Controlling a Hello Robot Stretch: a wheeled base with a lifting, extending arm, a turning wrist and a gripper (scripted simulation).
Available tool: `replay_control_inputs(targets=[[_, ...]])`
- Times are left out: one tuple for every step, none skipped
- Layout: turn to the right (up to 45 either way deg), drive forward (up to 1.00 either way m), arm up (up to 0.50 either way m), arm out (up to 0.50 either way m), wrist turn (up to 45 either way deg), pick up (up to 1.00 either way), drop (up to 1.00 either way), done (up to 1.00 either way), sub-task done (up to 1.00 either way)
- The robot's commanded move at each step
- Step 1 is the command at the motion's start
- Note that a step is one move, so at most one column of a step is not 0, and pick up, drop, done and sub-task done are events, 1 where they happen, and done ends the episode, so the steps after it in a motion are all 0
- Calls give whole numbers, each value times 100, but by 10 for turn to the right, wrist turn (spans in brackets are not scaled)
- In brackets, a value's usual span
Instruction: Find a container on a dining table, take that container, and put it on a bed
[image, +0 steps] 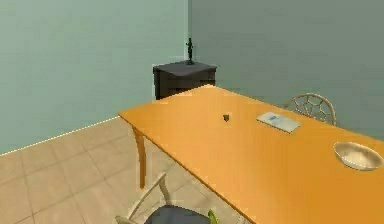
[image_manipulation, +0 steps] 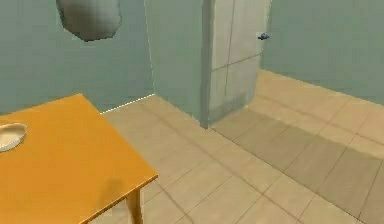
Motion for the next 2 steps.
replay_control_inputs(targets=[[450,0,0,0,0,0,0,0,0],[450,0,0,0,0,0,0,0,0]])
